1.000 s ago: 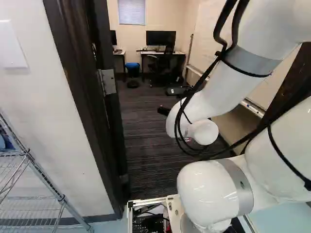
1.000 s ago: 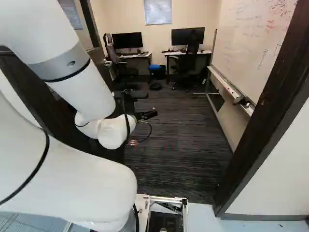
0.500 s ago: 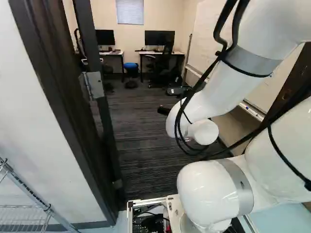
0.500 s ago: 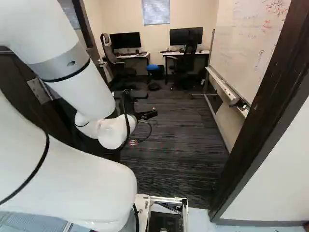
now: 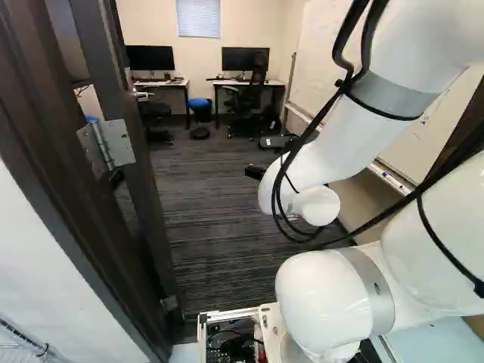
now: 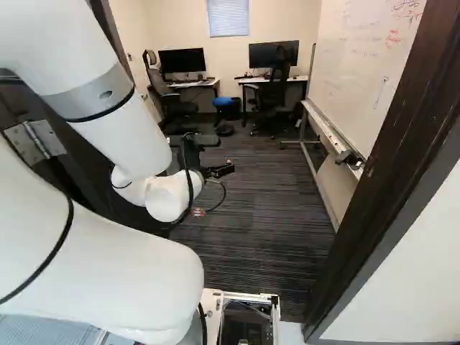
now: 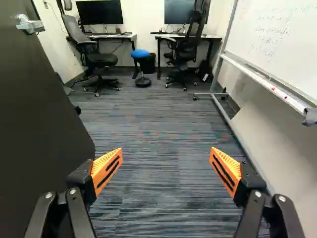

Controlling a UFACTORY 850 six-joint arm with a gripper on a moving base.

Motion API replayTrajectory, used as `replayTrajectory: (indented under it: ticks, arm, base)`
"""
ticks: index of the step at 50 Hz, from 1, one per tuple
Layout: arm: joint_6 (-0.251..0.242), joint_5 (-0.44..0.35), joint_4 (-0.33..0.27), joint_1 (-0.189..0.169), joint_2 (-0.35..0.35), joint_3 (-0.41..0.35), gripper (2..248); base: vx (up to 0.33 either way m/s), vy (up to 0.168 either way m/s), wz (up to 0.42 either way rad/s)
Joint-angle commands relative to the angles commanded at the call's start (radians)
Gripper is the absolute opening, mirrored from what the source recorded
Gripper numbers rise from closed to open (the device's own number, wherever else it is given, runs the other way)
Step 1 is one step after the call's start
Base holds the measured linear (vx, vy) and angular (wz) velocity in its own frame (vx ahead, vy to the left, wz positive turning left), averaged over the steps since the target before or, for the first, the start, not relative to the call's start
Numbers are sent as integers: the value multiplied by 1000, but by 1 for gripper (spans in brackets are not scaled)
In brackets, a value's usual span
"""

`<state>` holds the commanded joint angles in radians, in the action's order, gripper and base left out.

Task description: Open the door and move inside

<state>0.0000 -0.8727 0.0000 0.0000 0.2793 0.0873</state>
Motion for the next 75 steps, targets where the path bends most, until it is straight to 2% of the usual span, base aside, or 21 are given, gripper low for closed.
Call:
replayTrajectory:
  ticks: [33,75]
  arm:
    - [0,0,0,0,0,0,247]
    - [0,0,0,0,0,0,247]
  base:
    - [167,-82,-7]
    - [174,-4,-14]
